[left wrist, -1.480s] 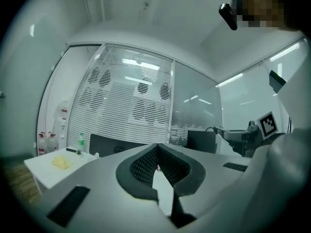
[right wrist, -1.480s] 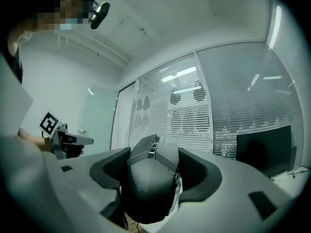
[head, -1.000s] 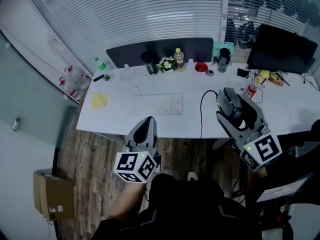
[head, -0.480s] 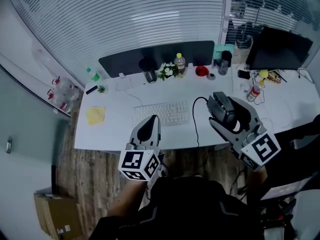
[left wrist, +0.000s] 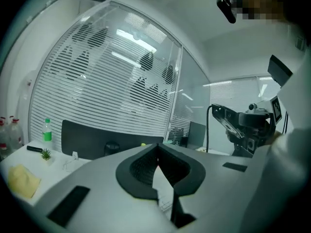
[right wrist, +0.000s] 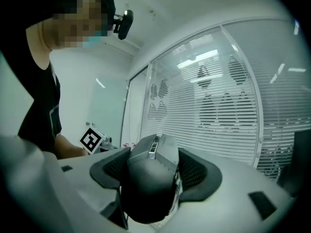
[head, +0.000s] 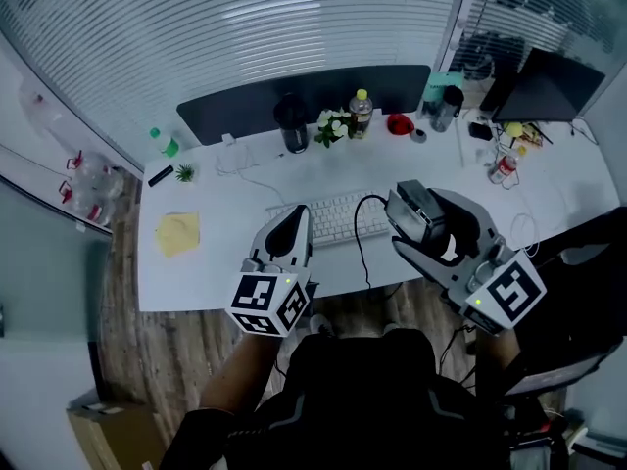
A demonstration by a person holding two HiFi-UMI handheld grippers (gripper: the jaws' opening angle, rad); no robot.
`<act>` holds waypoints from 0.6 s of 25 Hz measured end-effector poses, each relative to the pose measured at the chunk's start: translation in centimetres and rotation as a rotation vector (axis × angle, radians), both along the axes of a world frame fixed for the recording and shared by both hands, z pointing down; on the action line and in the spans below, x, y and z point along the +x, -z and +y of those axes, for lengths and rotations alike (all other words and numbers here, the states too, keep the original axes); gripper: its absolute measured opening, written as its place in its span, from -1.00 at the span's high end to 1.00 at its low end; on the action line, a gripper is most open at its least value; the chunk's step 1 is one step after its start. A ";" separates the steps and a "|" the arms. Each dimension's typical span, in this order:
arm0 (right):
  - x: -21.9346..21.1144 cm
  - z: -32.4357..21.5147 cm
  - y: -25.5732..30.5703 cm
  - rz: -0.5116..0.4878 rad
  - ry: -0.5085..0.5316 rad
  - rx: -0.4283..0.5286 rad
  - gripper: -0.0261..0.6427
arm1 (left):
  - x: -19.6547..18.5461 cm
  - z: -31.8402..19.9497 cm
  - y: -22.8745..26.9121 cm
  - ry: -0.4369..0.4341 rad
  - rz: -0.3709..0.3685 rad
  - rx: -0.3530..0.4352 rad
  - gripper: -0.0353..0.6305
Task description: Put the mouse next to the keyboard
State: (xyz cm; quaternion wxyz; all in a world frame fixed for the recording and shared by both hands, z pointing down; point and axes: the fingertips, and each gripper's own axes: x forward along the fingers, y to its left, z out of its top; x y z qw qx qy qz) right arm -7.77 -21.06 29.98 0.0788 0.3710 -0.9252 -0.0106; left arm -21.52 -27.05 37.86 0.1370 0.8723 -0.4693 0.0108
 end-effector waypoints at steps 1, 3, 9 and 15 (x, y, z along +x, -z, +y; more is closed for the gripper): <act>-0.3 -0.4 -0.5 0.012 -0.014 -0.006 0.02 | -0.2 -0.3 -0.2 -0.015 0.007 0.000 0.80; -0.7 -1.5 -1.7 0.028 -0.033 -0.017 0.01 | -0.5 -0.6 -0.2 -0.027 0.029 0.016 0.80; 1.0 -5.4 -7.1 0.078 -0.106 -0.104 0.02 | -1.0 -2.2 0.1 0.001 0.056 0.020 0.80; 4.3 -9.1 -12.4 0.116 -0.180 -0.173 0.02 | -0.1 -3.6 0.3 0.059 0.038 0.020 0.80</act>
